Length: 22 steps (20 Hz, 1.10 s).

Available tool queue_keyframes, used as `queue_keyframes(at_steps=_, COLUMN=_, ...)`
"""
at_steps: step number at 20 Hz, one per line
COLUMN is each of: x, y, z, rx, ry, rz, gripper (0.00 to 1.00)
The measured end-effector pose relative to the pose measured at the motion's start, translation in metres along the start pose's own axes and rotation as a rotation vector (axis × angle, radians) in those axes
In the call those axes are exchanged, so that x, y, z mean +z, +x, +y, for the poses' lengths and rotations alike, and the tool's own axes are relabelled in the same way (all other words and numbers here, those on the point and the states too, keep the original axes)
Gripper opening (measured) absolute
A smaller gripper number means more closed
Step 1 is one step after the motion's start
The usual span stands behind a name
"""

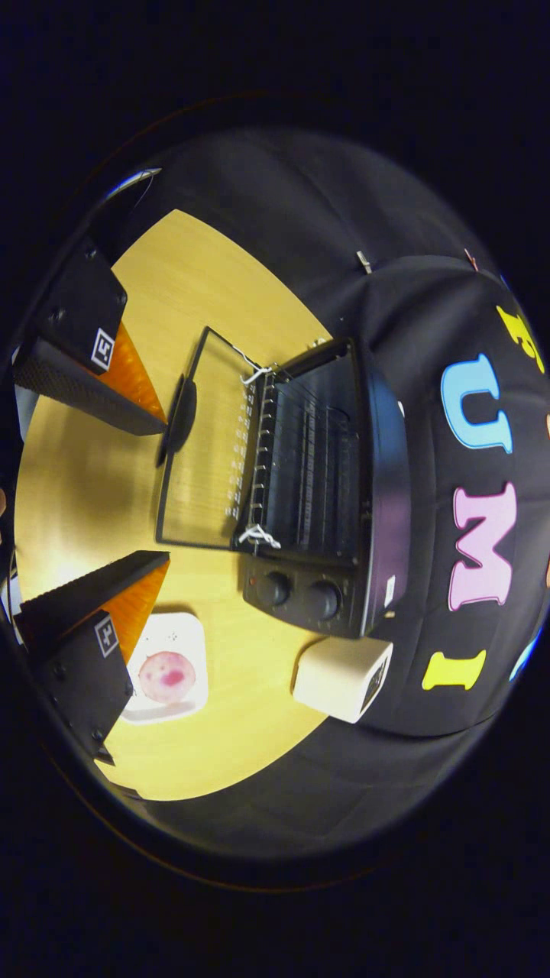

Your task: Open the toaster oven, put the food inside, and close the toaster oven door.

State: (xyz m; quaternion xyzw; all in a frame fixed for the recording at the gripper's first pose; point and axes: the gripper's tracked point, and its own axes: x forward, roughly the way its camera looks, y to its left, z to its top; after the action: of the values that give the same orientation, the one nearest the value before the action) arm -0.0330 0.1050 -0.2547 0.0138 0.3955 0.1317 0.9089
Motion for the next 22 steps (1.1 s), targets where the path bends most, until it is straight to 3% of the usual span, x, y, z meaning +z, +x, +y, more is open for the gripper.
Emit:
queue_keyframes(at_steps=6, x=0.003, y=-0.02, z=-0.111, rx=-0.091, ry=0.033, rz=0.045, gripper=0.99)
queue_keyframes(at_steps=10, x=-0.01, y=-0.02, z=-0.165, rx=-0.108, ry=0.069, rz=0.106, gripper=1.0)
queue_keyframes(at_steps=22, x=-0.068, y=0.012, z=-0.242, rx=-0.067, ry=0.111, rz=0.302, gripper=0.99)
